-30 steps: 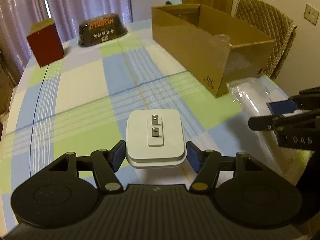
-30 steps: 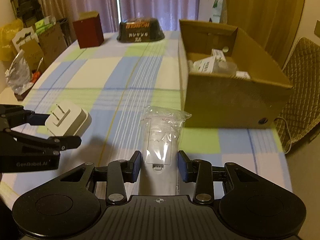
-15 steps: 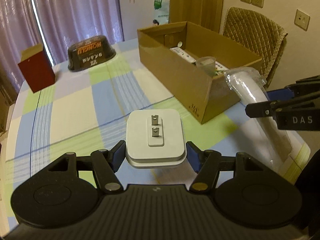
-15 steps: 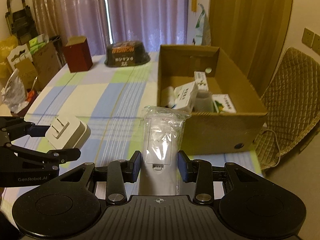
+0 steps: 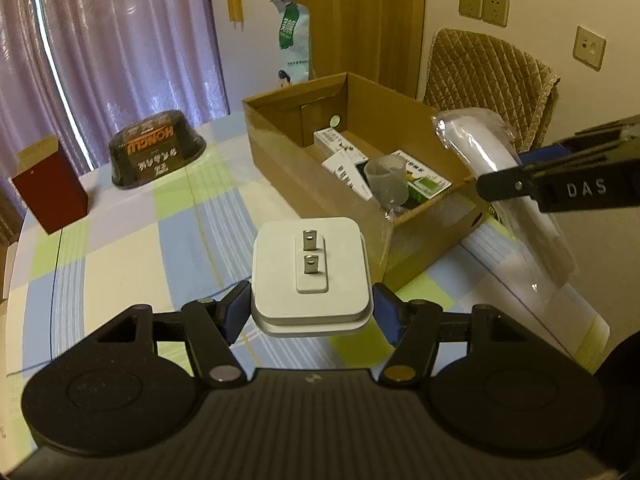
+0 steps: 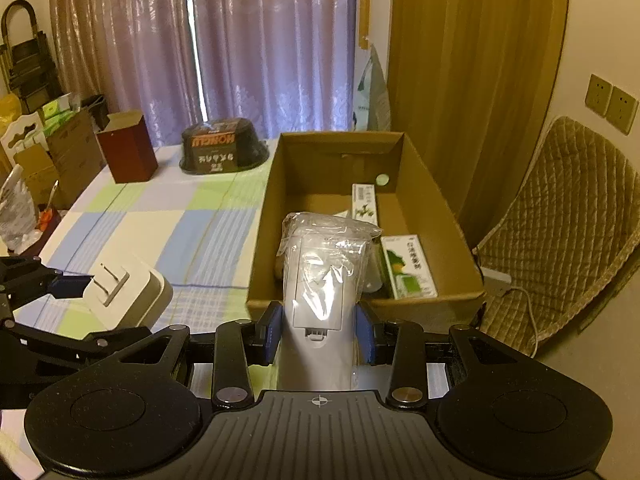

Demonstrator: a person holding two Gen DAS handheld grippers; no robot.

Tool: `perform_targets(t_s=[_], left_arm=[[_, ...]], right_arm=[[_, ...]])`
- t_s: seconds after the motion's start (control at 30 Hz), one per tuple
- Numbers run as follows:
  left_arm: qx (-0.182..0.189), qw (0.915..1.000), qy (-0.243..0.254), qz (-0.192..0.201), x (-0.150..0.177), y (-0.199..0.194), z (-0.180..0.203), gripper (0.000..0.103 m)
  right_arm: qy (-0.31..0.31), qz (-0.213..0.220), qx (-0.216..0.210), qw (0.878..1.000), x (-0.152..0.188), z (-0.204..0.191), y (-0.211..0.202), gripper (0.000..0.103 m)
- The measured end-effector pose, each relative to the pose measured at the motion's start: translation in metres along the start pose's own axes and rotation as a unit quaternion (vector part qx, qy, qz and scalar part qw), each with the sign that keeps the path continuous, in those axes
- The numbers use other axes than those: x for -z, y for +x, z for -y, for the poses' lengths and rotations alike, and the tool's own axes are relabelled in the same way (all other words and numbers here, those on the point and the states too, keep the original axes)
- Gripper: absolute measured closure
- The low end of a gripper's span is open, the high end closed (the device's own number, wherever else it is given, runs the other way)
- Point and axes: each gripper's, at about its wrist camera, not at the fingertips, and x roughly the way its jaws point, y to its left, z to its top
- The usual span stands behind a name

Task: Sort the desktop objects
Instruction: 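Lift and carry the plug adapter and bagged stick toward the cardboard box, then lower the adapter with the left tool while the right lowers the bagged stick into the box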

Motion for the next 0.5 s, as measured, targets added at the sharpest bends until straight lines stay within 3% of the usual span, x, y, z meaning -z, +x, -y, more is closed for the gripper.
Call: perform_targets(t_s=[0.23,0.5], left_arm=[[0.010,0.9999,0.006,0.011,-0.023,0.008,0.009,0.043],[0.028,0.9989,0.007,0.037,-0.074,0.025,0.020,0.043]], right_arm=[[0.006,0.006,0.002,1.000,-0.021,0.020,0.002,0.065],[0.022,0.018,0.005,1.000,-0.060,0.054,0.013,0.065]])
